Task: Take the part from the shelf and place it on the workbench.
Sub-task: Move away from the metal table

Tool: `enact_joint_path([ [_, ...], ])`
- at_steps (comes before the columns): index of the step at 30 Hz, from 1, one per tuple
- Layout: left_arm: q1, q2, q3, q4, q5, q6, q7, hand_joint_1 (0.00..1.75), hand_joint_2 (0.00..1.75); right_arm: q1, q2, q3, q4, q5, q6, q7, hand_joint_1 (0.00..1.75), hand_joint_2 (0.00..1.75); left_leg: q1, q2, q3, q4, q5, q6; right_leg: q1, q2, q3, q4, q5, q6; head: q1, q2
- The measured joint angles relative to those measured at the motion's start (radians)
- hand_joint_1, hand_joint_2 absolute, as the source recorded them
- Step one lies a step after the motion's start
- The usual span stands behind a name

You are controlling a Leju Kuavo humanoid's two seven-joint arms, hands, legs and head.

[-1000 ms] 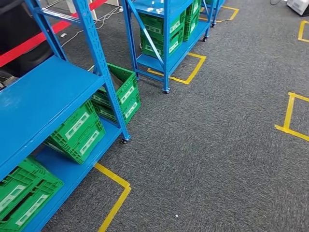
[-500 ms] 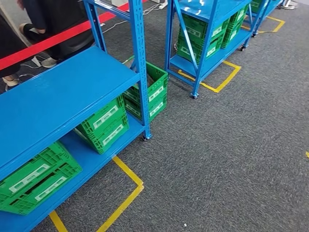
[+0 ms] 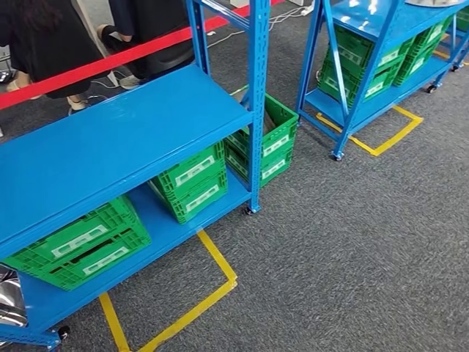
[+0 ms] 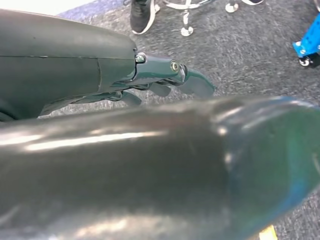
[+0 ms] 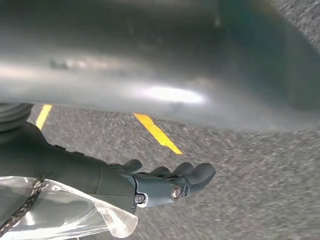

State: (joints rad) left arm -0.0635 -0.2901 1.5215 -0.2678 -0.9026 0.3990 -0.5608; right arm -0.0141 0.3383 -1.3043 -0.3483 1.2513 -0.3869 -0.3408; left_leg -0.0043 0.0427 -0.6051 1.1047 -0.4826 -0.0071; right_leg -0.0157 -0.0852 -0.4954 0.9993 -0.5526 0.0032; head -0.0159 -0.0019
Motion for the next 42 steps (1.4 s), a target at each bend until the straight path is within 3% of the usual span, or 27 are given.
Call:
enact_joint_path([
  [2, -0.004, 0.0, 0.0, 0.0, 0.0, 0.0, 0.0, 0.0, 0.0, 0.0, 0.0, 0.0, 0.0, 0.0, -0.001, 0.0, 0.0, 0.0, -0.011, 0.04, 0.036, -0.073, 0.01, 0.014, 0.005, -0.022, 0.005, 0.0, -0.01, 0.011, 0.0, 0.0],
  [4, -0.004, 0.0, 0.001, 0.0, 0.001, 0.001, -0.001, 0.0, 0.0, -0.001, 0.0, 0.0, 0.0, 0.001, -0.003, 0.001, 0.0, 0.0, -0.014, 0.029, 0.038, -0.083, 0.002, 0.025, 0.008, -0.047, 0.015, -0.003, -0.016, 0.02, 0.0, 0.0],
  [5, -0.001, -0.001, 0.002, 0.0, 0.002, 0.001, -0.002, 0.0, 0.0, -0.003, -0.001, 0.001, 0.0, 0.002, -0.004, 0.002, 0.0, 0.0, -0.012, 0.016, 0.038, -0.087, 0.004, 0.029, 0.007, -0.043, 0.019, -0.002, -0.023, 0.026, 0.002, 0.0],
  [7, 0.001, -0.002, 0.003, 0.0, 0.003, 0.002, -0.002, 0.0, 0.0, -0.004, -0.001, 0.004, 0.0, 0.002, -0.005, 0.001, 0.0, 0.0, -0.006, -0.008, 0.041, -0.095, 0.008, 0.04, 0.006, 0.006, 0.002, 0.044, -0.058, 0.036, 0.005, 0.0],
  [9, -0.001, -0.003, 0.003, 0.0, 0.003, 0.003, -0.003, 0.0, 0.0, -0.003, -0.002, 0.005, 0.0, 0.002, -0.006, 0.0, 0.0, 0.0, -0.002, -0.033, 0.04, -0.096, 0.01, 0.047, 0.004, 0.064, -0.06, 0.168, -0.117, 0.04, 0.009, 0.0],
  [10, -0.002, -0.004, 0.004, 0.0, 0.003, 0.003, -0.003, 0.0, 0.0, -0.002, -0.002, 0.005, 0.0, 0.002, -0.006, 0.0, 0.0, 0.0, -0.002, -0.047, 0.04, -0.096, 0.009, 0.048, 0.004, 0.075, -0.097, 0.232, -0.138, 0.04, 0.01, 0.0],
  [11, -0.003, -0.005, 0.004, 0.0, 0.003, 0.003, -0.003, 0.0, 0.0, -0.002, -0.003, 0.005, 0.0, 0.003, -0.006, 0.0, 0.0, 0.0, -0.002, -0.062, 0.041, -0.095, 0.009, 0.049, 0.003, 0.079, -0.126, 0.273, -0.141, 0.039, 0.01, 0.0],
  [12, -0.003, -0.005, 0.004, 0.0, 0.003, 0.003, -0.003, 0.0, 0.0, -0.002, -0.003, 0.006, 0.0, 0.003, -0.006, 0.0, 0.0, 0.0, -0.001, -0.077, 0.043, -0.095, 0.008, 0.048, 0.003, 0.082, -0.139, 0.277, -0.122, 0.039, 0.01, 0.0],
  [13, -0.003, -0.005, 0.004, 0.0, 0.003, 0.003, -0.003, 0.0, 0.0, -0.002, -0.003, 0.006, 0.0, 0.004, -0.006, 0.0, 0.0, 0.0, 0.0, -0.092, 0.047, -0.094, 0.006, 0.047, 0.002, 0.085, -0.134, 0.244, -0.086, 0.038, 0.01, 0.0],
  [14, -0.003, -0.005, 0.004, 0.0, 0.003, 0.002, -0.003, 0.0, 0.0, -0.002, -0.003, 0.006, 0.0, 0.006, -0.006, -0.001, 0.0, 0.0, 0.001, -0.107, 0.05, -0.092, 0.003, 0.043, 0.0, 0.098, -0.115, 0.182, -0.039, 0.039, 0.01, 0.0],
  [15, -0.003, -0.005, 0.004, 0.0, 0.002, 0.002, -0.003, 0.0, 0.0, -0.002, -0.003, 0.006, 0.0, 0.007, -0.006, -0.001, 0.0, 0.0, 0.001, -0.121, 0.05, -0.088, -0.001, 0.038, -0.003, 0.125, -0.093, 0.12, -0.004, 0.04, 0.01, 0.0],
  [16, -0.004, -0.005, 0.004, 0.0, 0.002, 0.002, -0.003, 0.0, 0.0, -0.001, -0.003, 0.007, 0.0, 0.008, -0.006, -0.001, 0.0, 0.0, 0.002, -0.134, 0.048, -0.082, -0.003, 0.033, -0.007, 0.151, -0.074, 0.07, 0.017, 0.039, 0.01, 0.0],
  [18, -0.005, -0.005, 0.003, 0.0, 0.001, 0.001, -0.003, 0.0, 0.0, -0.001, -0.003, 0.007, 0.0, 0.009, -0.006, -0.001, 0.0, 0.0, 0.004, -0.157, 0.039, -0.076, -0.003, 0.022, -0.008, 0.18, -0.056, 0.034, 0.02, 0.031, 0.009, 0.0],
  [20, -0.001, -0.004, 0.003, 0.0, -0.001, 0.001, -0.003, 0.0, 0.0, -0.001, -0.002, 0.007, 0.0, 0.01, -0.006, -0.001, 0.0, 0.0, 0.007, -0.168, 0.032, -0.074, -0.001, 0.011, -0.007, 0.158, -0.049, 0.031, 0.022, 0.019, 0.009, 0.0],
  [22, 0.0, -0.004, 0.003, 0.0, -0.001, 0.001, -0.003, 0.0, 0.0, 0.0, -0.001, 0.008, 0.001, 0.011, -0.007, -0.001, 0.0, 0.0, 0.004, -0.126, 0.013, -0.035, -0.025, 0.001, -0.008, 0.13, -0.045, 0.026, 0.024, 0.004, 0.002, 0.0],
  [24, -0.004, -0.003, 0.003, 0.0, -0.002, 0.001, -0.003, 0.0, 0.0, 0.001, 0.0, 0.008, 0.001, 0.011, -0.007, -0.002, 0.0, 0.0, 0.003, -0.07, -0.04, 0.079, -0.082, -0.007, -0.006, 0.097, -0.042, 0.024, 0.021, -0.006, -0.005, 0.0],
  [26, -0.005, -0.002, 0.003, 0.0, -0.002, 0.001, -0.003, 0.0, 0.0, 0.002, -0.001, 0.008, 0.001, 0.013, -0.007, -0.001, 0.0, 0.0, 0.005, -0.054, -0.094, 0.191, -0.121, -0.01, -0.002, 0.063, -0.041, 0.024, 0.017, -0.01, -0.005, 0.0],
  [27, -0.003, -0.002, 0.003, 0.0, -0.002, 0.001, -0.003, 0.0, 0.0, 0.002, -0.001, 0.008, 0.001, 0.015, -0.007, 0.0, 0.0, 0.0, 0.005, -0.052, -0.1, 0.202, -0.114, -0.008, 0.0, 0.048, -0.04, 0.024, 0.016, -0.011, -0.005, 0.0],
  [28, -0.002, -0.001, 0.004, 0.0, -0.001, 0.001, -0.003, 0.0, 0.0, 0.001, -0.001, 0.008, 0.001, 0.016, -0.008, 0.0, 0.0, 0.0, 0.005, -0.05, -0.085, 0.175, -0.09, -0.004, 0.002, 0.035, -0.038, 0.024, 0.014, -0.012, -0.006, 0.0],
  [29, -0.001, -0.001, 0.004, 0.0, -0.001, 0.001, -0.003, 0.0, 0.0, 0.001, -0.001, 0.008, 0.001, 0.018, -0.008, 0.0, 0.0, 0.0, 0.002, -0.041, -0.053, 0.114, -0.055, 0.004, 0.005, 0.022, -0.034, 0.024, 0.012, -0.012, -0.006, 0.0],
  [31, -0.002, 0.001, 0.004, 0.0, 0.0, 0.001, -0.003, 0.0, 0.0, 0.001, 0.0, 0.008, 0.001, 0.019, -0.008, 0.0, 0.0, 0.0, -0.011, 0.007, 0.014, -0.017, -0.01, 0.025, 0.011, 0.0, -0.029, 0.024, 0.007, -0.009, -0.005, 0.0],
  [33, -0.004, 0.002, 0.003, 0.0, -0.001, 0.001, -0.003, 0.0, 0.0, 0.001, 0.0, 0.008, 0.001, 0.019, -0.008, 0.001, 0.0, 0.0, -0.023, 0.038, 0.039, -0.073, -0.007, 0.038, 0.015, -0.024, -0.026, 0.023, 0.004, -0.001, -0.005, 0.0],
  [35, -0.002, 0.003, 0.003, 0.0, 0.0, 0.001, -0.003, 0.0, 0.0, -0.001, 0.0, 0.009, 0.001, 0.02, -0.008, 0.002, 0.0, 0.0, -0.021, 0.02, 0.039, -0.083, -0.003, 0.042, 0.015, -0.041, -0.023, 0.02, 0.001, 0.009, -0.006, 0.0],
  [37, 0.002, 0.003, 0.003, 0.0, 0.002, 0.002, -0.002, 0.0, 0.0, -0.002, -0.001, 0.01, 0.001, 0.02, -0.008, 0.001, 0.0, 0.0, -0.013, -0.003, 0.045, -0.097, 0.006, 0.047, 0.013, 0.001, -0.029, 0.043, -0.02, 0.02, -0.004, 0.0],
  [39, 0.0, 0.001, 0.004, 0.0, 0.003, 0.003, -0.001, 0.0, 0.0, -0.001, -0.002, 0.01, 0.001, 0.021, -0.006, 0.001, 0.0, 0.0, -0.007, -0.026, 0.046, -0.104, 0.012, 0.052, 0.009, 0.062, -0.075, 0.143, -0.074, 0.029, 0.0, 0.0],
  [41, -0.002, 0.0, 0.004, 0.0, 0.002, 0.003, 0.0, 0.0, 0.0, 0.0, -0.003, 0.01, 0.001, 0.021, -0.005, 0.002, 0.0, 0.0, -0.005, -0.051, 0.044, -0.103, 0.014, 0.055, 0.006, 0.08, -0.143, 0.27, -0.121, 0.034, 0.002, 0.0],
  [42, -0.001, 0.0, 0.004, 0.0, 0.002, 0.002, -0.001, 0.0, 0.0, -0.001, -0.003, 0.01, 0.001, 0.021, -0.005, 0.002, 0.0, 0.0, -0.005, -0.064, 0.044, -0.103, 0.014, 0.055, 0.004, 0.082, -0.163, 0.299, -0.119, 0.037, 0.001, 0.0],
])
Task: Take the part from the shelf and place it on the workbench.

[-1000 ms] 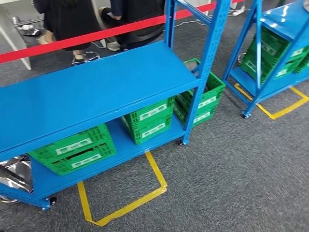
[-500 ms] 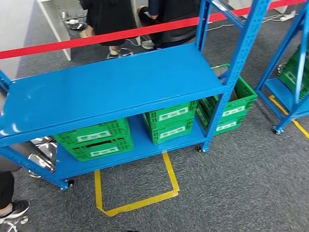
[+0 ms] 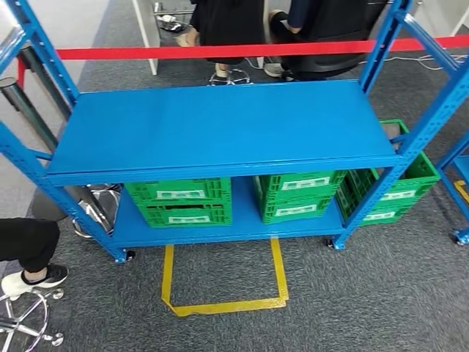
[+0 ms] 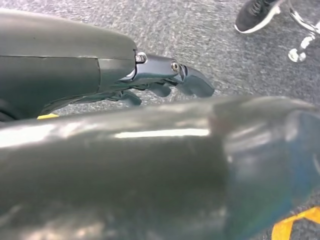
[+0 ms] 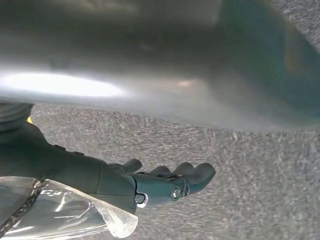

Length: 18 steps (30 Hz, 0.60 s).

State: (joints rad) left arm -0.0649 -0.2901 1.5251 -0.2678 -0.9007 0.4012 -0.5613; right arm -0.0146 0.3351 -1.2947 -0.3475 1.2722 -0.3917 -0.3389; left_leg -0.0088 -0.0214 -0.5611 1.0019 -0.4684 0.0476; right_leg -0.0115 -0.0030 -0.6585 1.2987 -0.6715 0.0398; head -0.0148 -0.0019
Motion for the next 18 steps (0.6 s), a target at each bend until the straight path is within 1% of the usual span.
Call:
enact_joint_path([
  [1, 0.001, 0.0, 0.0, 0.0, 0.0, -0.001, 0.0, 0.0, 0.0, 0.0, 0.0, 0.0, 0.0, 0.0, 0.0, 0.0, 0.0, 0.0, 0.001, -0.014, 0.001, 0.001, 0.0, -0.002, -0.002, 0.001, -0.001, -0.011, 0.024, 0.003, 0.0, 0.0],
  [2, 0.001, 0.0, 0.0, 0.0, 0.001, -0.001, -0.001, 0.0, 0.0, 0.0, 0.0, 0.0, 0.0, 0.0, 0.0, 0.0, 0.0, 0.0, 0.003, -0.029, 0.003, 0.002, -0.002, -0.005, -0.005, 0.006, 0.016, -0.06, 0.063, 0.006, 0.0, 0.0],
  [3, 0.001, 0.0, 0.0, 0.0, 0.004, -0.001, -0.001, 0.0, 0.0, 0.0, 0.0, 0.0, 0.0, 0.0, 0.001, 0.0, 0.0, 0.0, 0.006, -0.043, 0.004, 0.005, -0.004, -0.009, -0.01, 0.023, 0.044, -0.13, 0.104, 0.009, 0.0, 0.0],
  [4, 0.0, 0.0, 0.0, 0.0, 0.007, -0.002, -0.002, 0.0, 0.0, 0.0, 0.0, 0.0, 0.0, 0.0, 0.002, 0.0, 0.0, 0.0, 0.006, -0.056, 0.002, 0.012, -0.007, -0.016, -0.015, 0.05, 0.073, -0.197, 0.131, 0.011, 0.001, 0.0],
  [5, -0.001, 0.0, 0.0, 0.0, 0.01, -0.002, -0.002, 0.0, 0.0, 0.0, 0.0, 0.0, 0.001, 0.0, 0.002, 0.0, 0.0, 0.0, 0.007, -0.068, -0.002, 0.017, -0.009, -0.023, -0.019, 0.073, 0.094, -0.242, 0.143, 0.009, 0.001, 0.0],
  [6, -0.002, 0.0, 0.001, 0.0, 0.012, -0.002, -0.002, 0.0, 0.0, 0.001, 0.0, 0.0, 0.001, 0.001, 0.003, 0.0, 0.0, 0.0, 0.007, -0.079, -0.007, 0.022, -0.011, -0.03, -0.02, 0.09, 0.106, -0.264, 0.144, 0.004, 0.002, 0.0],
  [7, -0.002, 0.001, 0.001, 0.0, 0.013, -0.001, -0.002, 0.0, 0.0, 0.001, 0.0, 0.0, 0.002, 0.001, 0.003, 0.001, 0.0, 0.0, 0.008, -0.09, -0.012, 0.024, -0.01, -0.037, -0.019, 0.092, 0.11, -0.268, 0.139, -0.003, 0.002, 0.0],
  [8, 0.0, 0.001, 0.002, 0.0, 0.014, -0.001, -0.003, 0.0, 0.0, 0.0, 0.001, 0.0, 0.002, 0.001, 0.003, 0.001, 0.0, 0.0, 0.011, -0.101, -0.015, 0.022, -0.007, -0.043, -0.018, 0.08, 0.113, -0.268, 0.141, -0.012, 0.002, 0.0],
  [9, 0.001, 0.0, 0.003, 0.0, 0.016, -0.001, -0.003, 0.0, 0.0, 0.0, 0.001, 0.0, 0.002, 0.001, 0.004, 0.001, 0.0, 0.0, 0.012, -0.098, -0.018, 0.025, -0.009, -0.048, -0.018, 0.068, 0.116, -0.27, 0.143, -0.02, 0.002, 0.0],
  [10, 0.002, 0.0, 0.004, 0.0, 0.018, -0.001, -0.003, 0.0, 0.0, 0.0, 0.002, 0.0, 0.002, 0.001, 0.004, 0.001, 0.0, 0.0, 0.012, -0.082, -0.024, 0.039, -0.017, -0.053, -0.019, 0.055, 0.119, -0.272, 0.144, -0.027, -0.002, 0.0],
  [11, 0.0, 0.0, 0.004, 0.0, 0.019, -0.001, -0.004, 0.0, 0.0, 0.0, 0.003, 0.0, 0.002, 0.001, 0.004, 0.001, 0.0, 0.0, 0.011, -0.057, -0.041, 0.074, -0.037, -0.058, -0.019, 0.04, 0.122, -0.275, 0.144, -0.033, -0.005, 0.0],
  [12, -0.001, 0.0, 0.004, 0.0, 0.018, -0.002, -0.004, 0.0, 0.0, 0.001, 0.003, 0.0, 0.002, 0.0, 0.004, 0.001, 0.0, 0.0, 0.011, -0.026, -0.068, 0.129, -0.065, -0.062, -0.017, 0.024, 0.124, -0.276, 0.142, -0.038, -0.008, 0.0],
  [13, -0.003, 0.0, 0.004, 0.0, 0.018, -0.002, -0.004, 0.0, 0.0, 0.001, 0.003, 0.0, 0.002, 0.0, 0.004, 0.001, 0.0, 0.0, 0.012, -0.006, -0.102, 0.198, -0.097, -0.066, -0.016, 0.007, 0.125, -0.276, 0.139, -0.042, -0.011, 0.0],
  [14, -0.004, 0.0, 0.004, 0.0, 0.016, -0.003, -0.004, 0.0, 0.0, 0.002, 0.003, 0.0, 0.002, 0.0, 0.004, 0.001, 0.0, 0.0, 0.013, 0.005, -0.135, 0.262, -0.121, -0.068, -0.014, -0.009, 0.127, -0.276, 0.136, -0.043, -0.011, 0.0],
  [15, -0.003, 0.0, 0.004, 0.0, 0.015, -0.004, -0.004, 0.0, 0.0, 0.002, 0.003, 0.0, 0.002, 0.0, 0.004, 0.001, 0.0, 0.0, 0.014, 0.009, -0.155, 0.301, -0.128, -0.069, -0.012, -0.025, 0.129, -0.276, 0.133, -0.044, -0.011, 0.0],
  [16, -0.002, 0.0, 0.003, 0.0, 0.013, -0.004, -0.004, 0.0, 0.0, 0.001, 0.002, 0.0, 0.002, 0.0, 0.005, 0.001, 0.0, 0.0, 0.014, 0.012, -0.156, 0.302, -0.116, -0.067, -0.011, -0.039, 0.133, -0.276, 0.129, -0.044, -0.011, 0.0],
  [17, 0.0, 0.0, 0.003, 0.0, 0.01, -0.005, -0.004, 0.0, 0.0, 0.001, 0.003, 0.0, 0.002, 0.0, 0.005, 0.001, 0.0, 0.0, 0.013, 0.016, -0.137, 0.264, -0.085, -0.063, -0.01, -0.052, 0.138, -0.276, 0.125, -0.043, -0.011, 0.0],
  [18, 0.001, 0.0, 0.003, 0.0, 0.008, -0.006, -0.004, 0.0, 0.0, 0.001, 0.003, 0.0, 0.002, 0.0, 0.006, 0.001, 0.0, 0.0, 0.013, 0.018, -0.125, 0.24, -0.067, -0.061, -0.009, -0.058, 0.141, -0.276, 0.123, -0.043, -0.011, 0.0],
])
